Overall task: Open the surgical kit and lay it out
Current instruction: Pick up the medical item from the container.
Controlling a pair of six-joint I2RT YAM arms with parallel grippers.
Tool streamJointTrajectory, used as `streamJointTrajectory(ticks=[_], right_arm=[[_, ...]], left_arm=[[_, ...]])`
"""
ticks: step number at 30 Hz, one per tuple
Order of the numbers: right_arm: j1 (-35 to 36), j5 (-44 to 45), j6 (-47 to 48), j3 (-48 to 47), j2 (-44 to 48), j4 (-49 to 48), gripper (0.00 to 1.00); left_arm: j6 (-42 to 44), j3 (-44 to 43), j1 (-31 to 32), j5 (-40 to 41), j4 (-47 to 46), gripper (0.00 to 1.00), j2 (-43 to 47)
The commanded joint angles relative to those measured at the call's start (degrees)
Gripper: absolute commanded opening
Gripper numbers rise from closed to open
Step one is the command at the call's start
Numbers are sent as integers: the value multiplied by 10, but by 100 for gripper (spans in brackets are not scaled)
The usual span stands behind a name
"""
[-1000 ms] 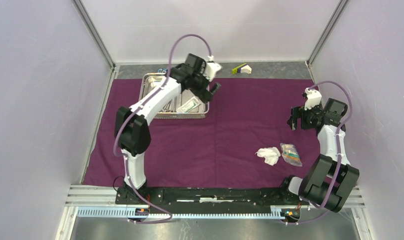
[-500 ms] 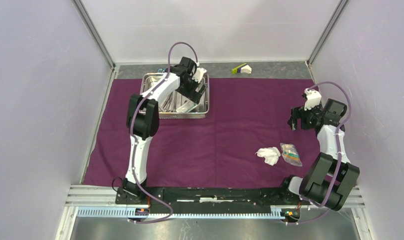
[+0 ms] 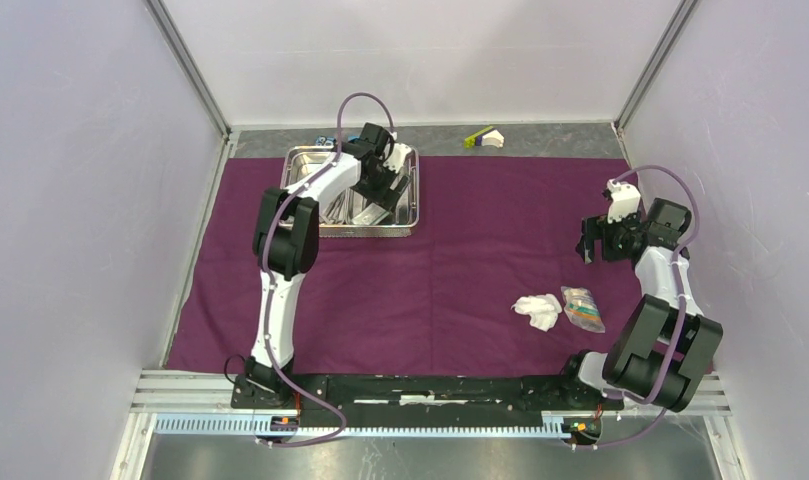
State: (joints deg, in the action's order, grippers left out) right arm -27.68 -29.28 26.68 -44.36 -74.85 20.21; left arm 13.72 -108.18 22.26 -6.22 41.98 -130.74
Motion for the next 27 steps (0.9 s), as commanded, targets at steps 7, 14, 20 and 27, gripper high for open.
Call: streamJointTrajectory(ticks=[7, 14, 20, 27], right_arm=[[1, 6, 14, -15, -17, -6, 88], [1, 10, 15, -17, -23, -5, 88], [1, 12, 15, -14, -23, -5, 87], [1, 11, 16, -13, -31, -6, 88]], left_arm=[[-44, 89, -2, 29, -73, 63, 41], [-35, 70, -2, 33, -73, 38, 43], [-28, 30, -5, 32, -57, 19, 34], [-19, -29, -8, 6, -31, 8, 47]])
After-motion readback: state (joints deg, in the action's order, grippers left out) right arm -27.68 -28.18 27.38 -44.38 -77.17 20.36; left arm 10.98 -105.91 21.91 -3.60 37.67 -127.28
